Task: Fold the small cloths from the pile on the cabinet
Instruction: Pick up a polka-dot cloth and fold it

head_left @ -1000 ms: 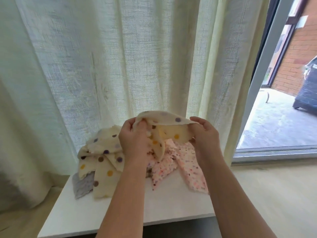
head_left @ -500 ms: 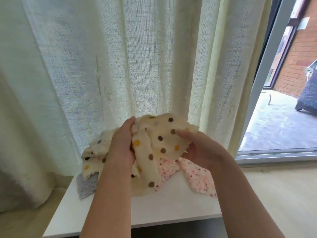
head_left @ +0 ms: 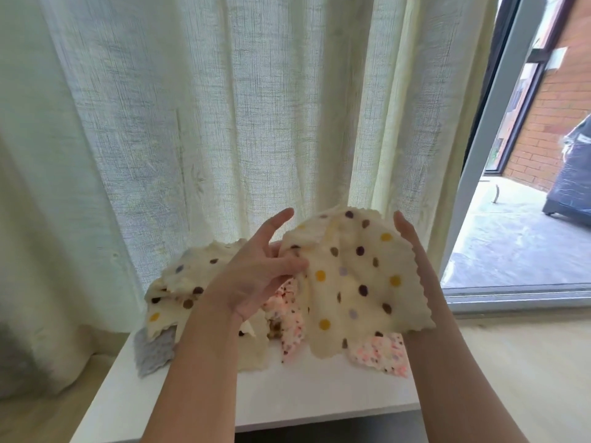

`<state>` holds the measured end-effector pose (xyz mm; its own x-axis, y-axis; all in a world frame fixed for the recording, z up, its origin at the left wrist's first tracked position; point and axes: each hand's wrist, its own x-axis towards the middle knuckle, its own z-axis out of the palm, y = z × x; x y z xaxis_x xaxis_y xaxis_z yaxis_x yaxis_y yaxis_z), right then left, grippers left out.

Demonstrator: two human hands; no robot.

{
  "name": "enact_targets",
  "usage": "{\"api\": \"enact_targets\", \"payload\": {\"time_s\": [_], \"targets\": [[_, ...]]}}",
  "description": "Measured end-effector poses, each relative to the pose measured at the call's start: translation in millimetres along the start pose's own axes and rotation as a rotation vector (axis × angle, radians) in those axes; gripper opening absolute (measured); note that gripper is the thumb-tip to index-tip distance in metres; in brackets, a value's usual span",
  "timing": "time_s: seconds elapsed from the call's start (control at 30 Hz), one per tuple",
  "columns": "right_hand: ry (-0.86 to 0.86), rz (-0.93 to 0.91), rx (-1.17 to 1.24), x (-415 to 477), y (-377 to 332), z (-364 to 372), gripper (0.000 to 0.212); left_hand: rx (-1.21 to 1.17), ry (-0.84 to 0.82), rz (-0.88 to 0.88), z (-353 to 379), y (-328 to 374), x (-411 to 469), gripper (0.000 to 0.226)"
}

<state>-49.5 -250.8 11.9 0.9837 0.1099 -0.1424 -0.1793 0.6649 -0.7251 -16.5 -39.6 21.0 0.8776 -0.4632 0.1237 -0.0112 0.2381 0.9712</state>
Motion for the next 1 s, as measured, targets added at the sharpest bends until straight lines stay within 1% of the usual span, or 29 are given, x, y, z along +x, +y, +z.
{"api": "enact_targets", "payload": {"time_s": [0.03,0.1,0.17,0.2,0.23,0.3,0.33,0.37,0.47,0.53,0.57,0.6,0.63,0.67,0.7,0.73,0.77,0.83,0.87,0.9,0.93,0.97,1.0], "targets": [[0.004,0.006,-0.009,2.3,-2.6,-0.9,0.042,0.028,0.021,-0.006,1.3,-0.9,0.9,0.074],[0.058,0.012,-0.103,6.9,-5.7,0.1,0.031,0.07,0.139,-0.024,2.2,-3.6,4.7,0.062],[0.128,0.031,-0.183,10.9,-5.8,1.6,0.03,0.117,0.306,-0.035,-2.0,-9.7,11.4,0.035],[0.161,0.031,-0.175,12.8,-6.0,1.8,0.031,0.158,0.393,-0.039,-5.4,-14.1,14.4,0.019],[0.193,0.012,-0.151,13.9,-6.2,3.2,0.031,0.204,0.479,-0.046,-7.6,-16.0,15.9,0.007],[0.216,-0.019,-0.103,16.1,-6.2,5.7,0.029,0.265,0.636,-0.092,-14.5,-18.6,18.5,0.028],[0.213,-0.024,-0.088,16.5,-6.7,5.6,0.029,0.232,0.677,-0.1,-16.0,-18.3,17.8,0.035],[0.209,-0.033,-0.087,16.9,-6.5,4.8,0.029,0.169,0.694,-0.108,-18.1,-17.6,16.1,0.035],[0.23,-0.096,-0.179,18.8,-4.5,2.8,0.027,-0.153,0.621,-0.158,-18.7,-10.7,9.5,0.04],[0.326,-0.195,-0.335,22.6,-1.2,1.9,0.026,-0.408,0.546,-0.153,-18.8,-6.8,6.7,0.041],[0.391,-0.241,-0.444,25.8,-0.2,-0.1,0.025,-0.496,0.513,-0.139,-19.9,-4.8,6.6,0.042],[0.458,-0.284,-0.553,30.1,0.7,-3.2,0.025,-0.493,0.494,-0.125,-21.5,-2.1,6.0,0.053],[0.514,-0.318,-0.636,33.9,0.7,-6.3,0.026,-0.448,0.48,-0.105,-22.4,0.8,5.4,0.071],[0.545,-0.335,-0.691,36.4,0.4,-9.0,0.024,-0.377,0.475,-0.074,-25.0,1.9,6.2,0.081],[0.539,-0.331,-0.71,37.7,0.0,-10.4,0.019,-0.287,0.482,-0.061,-25.0,3.2,5.5,0.082],[0.504,-0.303,-0.706,37.7,-1.0,-11.5,0.02,-0.163,0.515,-0.052,-25.2,3.0,5.0,0.075],[0.444,-0.271,-0.67,37.3,-2.6,-13.6,0.031,0.024,0.587,-0.034,-26.3,3.0,3.7,0.066],[0.317,-0.244,-0.562,34.9,-4.6,-17.1,0.06,0.433,0.734,0.038,-30.4,1.8,1.0,0.051],[0.293,-0.268,-0.58,33.5,-4.7,-17.7,0.069,0.543,0.764,0.079,-32.3,0.8,-0.1,0.048],[0.3,-0.314,-0.658,32.5,-4.6,-18.7,0.075,0.579,0.763,0.105,-32.6,1.0,-1.7,0.045],[0.326,-0.367,-0.758,31.3,-4.3,-18.8,0.072,0.56,0.751,0.122,-32.6,1.1,-2.8,0.042],[0.349,-0.426,-0.83,28.9,-4.2,-16.6,0.062,0.537,0.742,0.136,-32.2,1.6,-3.5,0.036],[0.365,-0.467,-0.874,26.0,-4.8,-13.0,0.046,0.52,0.736,0.151,-32.2,2.3,-3.8,0.028]]}}
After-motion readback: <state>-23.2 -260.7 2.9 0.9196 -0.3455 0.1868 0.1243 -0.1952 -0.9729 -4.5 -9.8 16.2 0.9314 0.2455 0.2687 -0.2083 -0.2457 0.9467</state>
